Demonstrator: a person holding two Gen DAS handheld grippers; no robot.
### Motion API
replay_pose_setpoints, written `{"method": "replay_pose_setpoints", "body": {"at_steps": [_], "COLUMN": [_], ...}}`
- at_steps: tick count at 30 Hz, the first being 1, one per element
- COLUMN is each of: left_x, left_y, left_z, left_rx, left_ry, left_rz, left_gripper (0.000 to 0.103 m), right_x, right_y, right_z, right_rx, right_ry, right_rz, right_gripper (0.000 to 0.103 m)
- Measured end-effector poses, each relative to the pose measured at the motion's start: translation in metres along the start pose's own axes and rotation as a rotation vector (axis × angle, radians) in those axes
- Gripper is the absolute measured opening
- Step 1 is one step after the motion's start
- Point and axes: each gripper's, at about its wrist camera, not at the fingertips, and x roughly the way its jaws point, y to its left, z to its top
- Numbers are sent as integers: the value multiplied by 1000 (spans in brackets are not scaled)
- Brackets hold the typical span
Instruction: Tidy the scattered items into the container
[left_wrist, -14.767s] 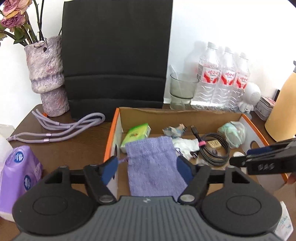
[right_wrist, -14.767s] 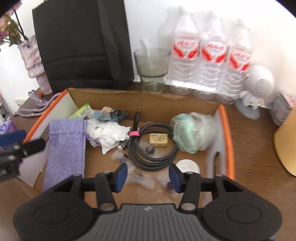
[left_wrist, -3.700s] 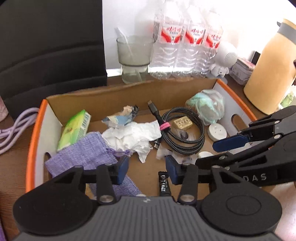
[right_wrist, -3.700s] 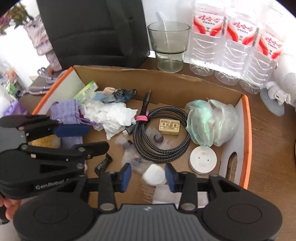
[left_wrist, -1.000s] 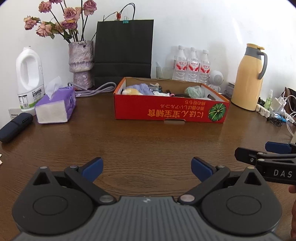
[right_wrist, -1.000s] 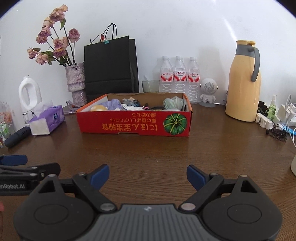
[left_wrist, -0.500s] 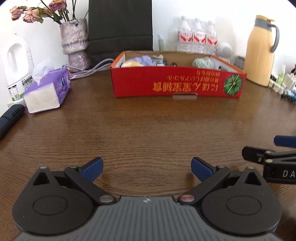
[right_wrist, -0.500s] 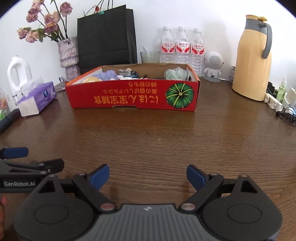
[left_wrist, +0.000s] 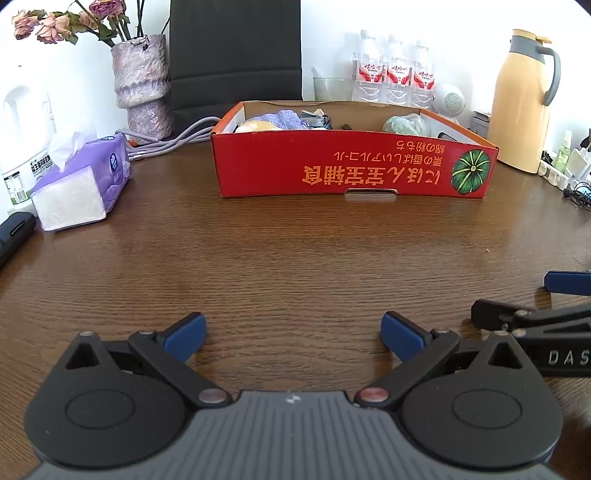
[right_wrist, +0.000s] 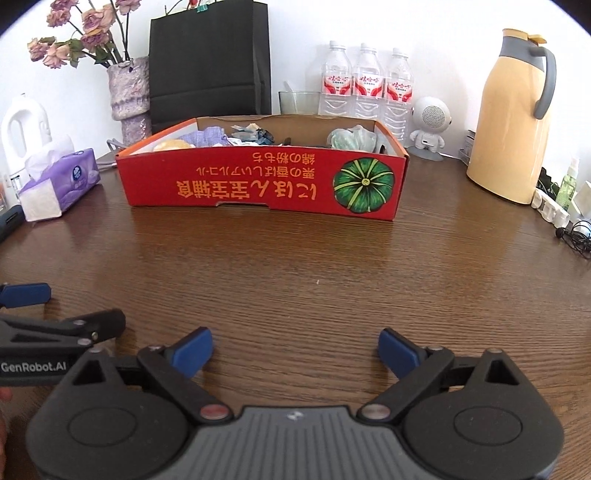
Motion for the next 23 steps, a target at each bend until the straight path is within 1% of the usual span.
{"method": "replay_pose_setpoints", "body": {"at_steps": [8,23], "left_x": [1,2], "left_y": [2,1], "left_z": [0,0], "left_rx": [-9,-9], "left_ry": [4,3], "left_rz": [0,-1], "left_gripper": [103,103], "right_x": [0,0], "right_y": [-1,-1], "right_z": [-1,-2], "right_rx": [11,9], "right_ry": [-9,-11], "right_rz": [-7,-1], "right_gripper": [103,103]}}
